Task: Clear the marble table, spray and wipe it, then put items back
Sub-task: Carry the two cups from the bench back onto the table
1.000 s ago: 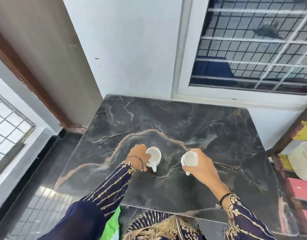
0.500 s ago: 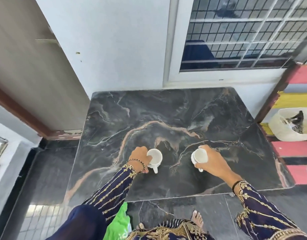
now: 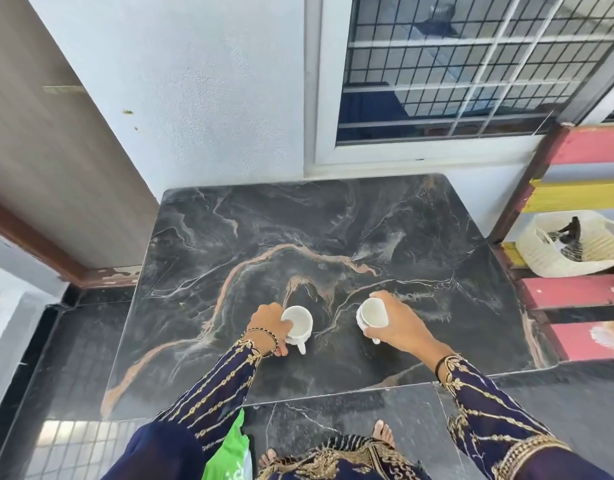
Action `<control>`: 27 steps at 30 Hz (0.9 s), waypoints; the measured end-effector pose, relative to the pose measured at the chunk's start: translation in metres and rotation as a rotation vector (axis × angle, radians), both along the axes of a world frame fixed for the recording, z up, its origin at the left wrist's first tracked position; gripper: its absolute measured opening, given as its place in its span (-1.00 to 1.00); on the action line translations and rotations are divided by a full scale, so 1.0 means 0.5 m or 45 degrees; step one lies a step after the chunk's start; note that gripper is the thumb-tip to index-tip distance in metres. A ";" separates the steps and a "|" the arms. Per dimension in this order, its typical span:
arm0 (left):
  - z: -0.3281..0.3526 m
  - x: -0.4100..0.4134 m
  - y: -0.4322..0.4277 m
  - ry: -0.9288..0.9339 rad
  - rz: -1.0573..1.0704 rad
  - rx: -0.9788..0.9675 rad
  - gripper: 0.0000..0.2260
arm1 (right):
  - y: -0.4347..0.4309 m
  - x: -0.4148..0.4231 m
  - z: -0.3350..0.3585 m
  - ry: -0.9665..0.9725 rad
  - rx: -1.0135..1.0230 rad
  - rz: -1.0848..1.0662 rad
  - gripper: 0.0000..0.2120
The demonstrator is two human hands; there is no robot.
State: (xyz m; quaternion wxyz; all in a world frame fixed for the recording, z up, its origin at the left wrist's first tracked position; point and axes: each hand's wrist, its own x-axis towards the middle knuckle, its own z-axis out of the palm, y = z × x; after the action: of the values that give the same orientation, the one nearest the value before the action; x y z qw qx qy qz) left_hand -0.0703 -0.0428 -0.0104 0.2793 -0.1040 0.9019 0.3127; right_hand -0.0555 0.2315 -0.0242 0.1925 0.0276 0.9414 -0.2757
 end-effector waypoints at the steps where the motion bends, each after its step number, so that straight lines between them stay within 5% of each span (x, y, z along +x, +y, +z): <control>1: 0.000 0.003 0.002 -0.009 0.018 0.017 -0.81 | 0.002 -0.001 -0.002 -0.002 0.000 0.010 -0.29; 12: 0.020 0.023 0.019 0.029 0.054 -0.025 -0.82 | 0.013 -0.006 -0.011 -0.020 -0.006 0.062 -0.26; 19: 0.058 0.026 0.056 0.127 -0.211 -0.712 -0.63 | 0.012 -0.003 -0.015 -0.029 -0.053 0.108 -0.16; 27: 0.115 0.010 0.146 0.376 -0.237 -1.025 -0.76 | 0.080 -0.021 0.007 0.120 -0.162 0.182 -0.19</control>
State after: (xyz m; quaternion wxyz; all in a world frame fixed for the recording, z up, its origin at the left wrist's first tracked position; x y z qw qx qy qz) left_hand -0.0655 0.0302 0.0471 0.1114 -0.0772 0.9876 -0.0788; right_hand -0.0660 0.2713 -0.0206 0.1684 -0.0650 0.9295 -0.3216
